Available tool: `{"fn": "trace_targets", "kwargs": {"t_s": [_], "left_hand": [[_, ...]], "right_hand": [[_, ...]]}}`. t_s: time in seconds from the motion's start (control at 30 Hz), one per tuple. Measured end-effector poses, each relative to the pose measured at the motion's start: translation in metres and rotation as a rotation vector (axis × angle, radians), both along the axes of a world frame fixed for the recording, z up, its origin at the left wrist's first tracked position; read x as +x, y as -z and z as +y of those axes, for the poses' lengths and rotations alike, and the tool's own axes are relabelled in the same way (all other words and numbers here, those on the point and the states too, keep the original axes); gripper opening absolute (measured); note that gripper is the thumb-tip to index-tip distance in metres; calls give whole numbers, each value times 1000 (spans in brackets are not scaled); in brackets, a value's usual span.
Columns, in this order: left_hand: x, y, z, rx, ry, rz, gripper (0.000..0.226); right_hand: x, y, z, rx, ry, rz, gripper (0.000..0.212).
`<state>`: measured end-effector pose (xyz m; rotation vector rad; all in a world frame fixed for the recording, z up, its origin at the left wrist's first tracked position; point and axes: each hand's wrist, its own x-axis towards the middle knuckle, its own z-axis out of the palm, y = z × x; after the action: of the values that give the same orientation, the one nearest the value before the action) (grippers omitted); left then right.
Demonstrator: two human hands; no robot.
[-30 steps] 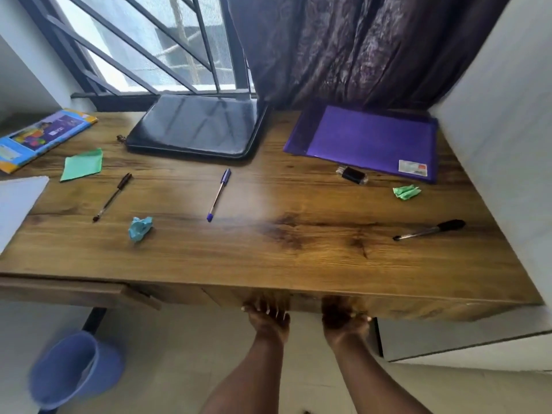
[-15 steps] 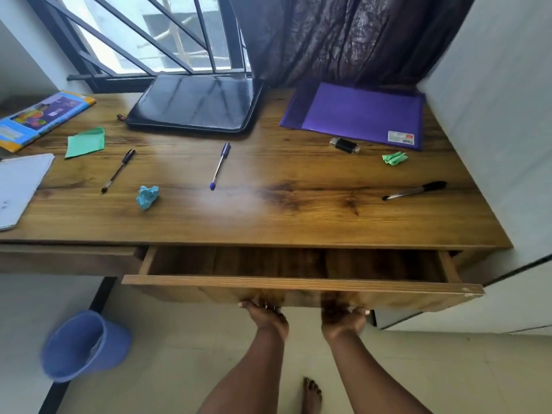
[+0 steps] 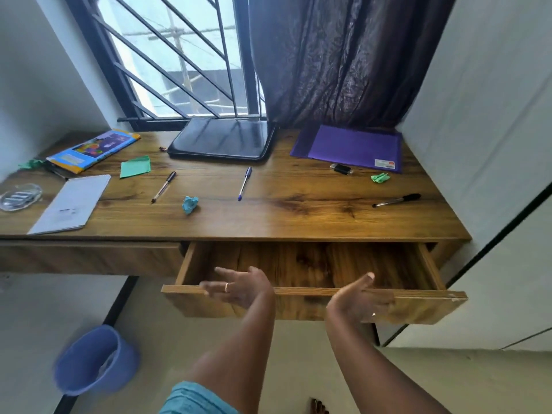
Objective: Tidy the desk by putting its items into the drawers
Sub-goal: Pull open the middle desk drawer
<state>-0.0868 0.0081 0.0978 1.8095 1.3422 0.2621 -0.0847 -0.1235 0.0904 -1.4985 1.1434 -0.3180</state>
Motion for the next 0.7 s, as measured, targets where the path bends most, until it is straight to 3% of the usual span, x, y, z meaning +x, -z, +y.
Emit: {"fn": "trace_targets", "kwargs": {"t_s": [0.07, 0.13, 0.23, 0.33, 0.53, 0.7], "left_hand": [[-11, 8, -1, 170, 248, 159, 69], [-22, 14, -3, 311, 433, 242, 54], [-30, 6, 3, 408, 640, 365, 44], [-41, 0, 9, 504, 747, 413, 34], [-85, -5, 7, 665, 910, 488, 26], [-127, -5, 3, 650, 985, 479, 25]], "right_hand": [[-3, 8, 4, -283, -298, 59, 66], [-13, 16, 5, -659, -615, 240, 52], [-30, 20, 3, -1013, -969, 194, 40], [-38, 14, -4, -1081, -1031, 148, 42], [-71, -6, -9, -1103, -1106, 250, 43], [-99, -18, -14, -1025, -1241, 383, 30]]}}
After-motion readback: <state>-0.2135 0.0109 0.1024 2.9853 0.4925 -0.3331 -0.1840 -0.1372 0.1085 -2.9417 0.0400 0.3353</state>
